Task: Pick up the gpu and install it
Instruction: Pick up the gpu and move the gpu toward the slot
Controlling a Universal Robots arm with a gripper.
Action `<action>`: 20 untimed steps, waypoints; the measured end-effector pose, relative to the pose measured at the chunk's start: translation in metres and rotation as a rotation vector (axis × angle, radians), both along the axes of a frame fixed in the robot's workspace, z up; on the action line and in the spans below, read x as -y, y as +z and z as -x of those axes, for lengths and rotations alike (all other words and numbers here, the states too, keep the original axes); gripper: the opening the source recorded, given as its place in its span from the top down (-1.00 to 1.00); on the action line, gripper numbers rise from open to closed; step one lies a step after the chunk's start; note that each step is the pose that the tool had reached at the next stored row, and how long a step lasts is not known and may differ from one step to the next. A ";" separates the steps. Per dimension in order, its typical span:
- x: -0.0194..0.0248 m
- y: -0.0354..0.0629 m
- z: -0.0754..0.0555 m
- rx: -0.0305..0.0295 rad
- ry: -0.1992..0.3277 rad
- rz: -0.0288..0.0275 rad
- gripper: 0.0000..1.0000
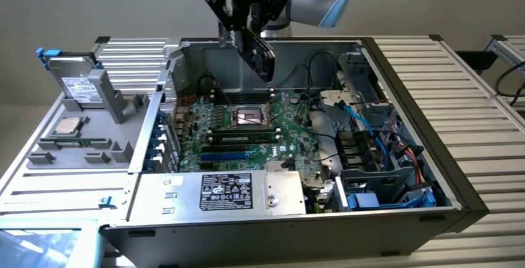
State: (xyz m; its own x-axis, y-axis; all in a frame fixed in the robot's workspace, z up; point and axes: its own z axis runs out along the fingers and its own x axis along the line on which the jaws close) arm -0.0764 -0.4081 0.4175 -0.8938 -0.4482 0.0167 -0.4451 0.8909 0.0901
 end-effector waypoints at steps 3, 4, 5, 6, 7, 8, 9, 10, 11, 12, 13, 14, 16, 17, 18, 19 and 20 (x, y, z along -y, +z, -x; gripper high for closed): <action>0.0000 -0.0006 0.000 0.0000 0.055 0.0000 0.43; 0.0000 -0.0008 0.000 0.0000 0.073 0.0000 0.43; 0.0000 -0.0010 0.000 0.0000 0.091 0.0001 0.43; 0.0000 -0.0012 0.000 0.0000 0.110 0.0001 0.43; 0.0000 -0.0014 0.000 0.0000 0.128 0.0000 0.43; 0.0000 -0.0016 0.000 0.0000 0.146 0.0001 0.43; 0.0000 -0.0017 0.000 0.0000 0.164 0.0001 0.43; 0.0000 -0.0020 0.000 0.0001 0.182 0.0000 0.43; 0.0000 -0.0021 0.000 0.0000 0.201 0.0001 0.43; 0.0000 -0.0023 0.000 0.0000 0.219 0.0000 0.43; 0.0000 -0.0025 0.000 0.0001 0.237 -0.0001 0.43; 0.0000 -0.0027 0.000 0.0000 0.255 0.0000 0.43; 0.0000 -0.0030 0.000 0.0000 0.291 0.0000 0.43; 0.0000 -0.0032 0.000 0.0000 0.310 0.0000 0.43; 0.0000 -0.0034 0.000 0.0000 0.328 0.0001 0.43; 0.0000 -0.0036 0.000 0.0000 0.347 0.0001 0.43; 0.0000 -0.0038 0.000 0.0000 0.365 0.0001 0.43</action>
State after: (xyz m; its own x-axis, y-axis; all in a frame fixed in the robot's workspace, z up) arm -0.0764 -0.4081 0.4137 -0.6751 -0.7375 0.0168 -0.7336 0.6736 0.0901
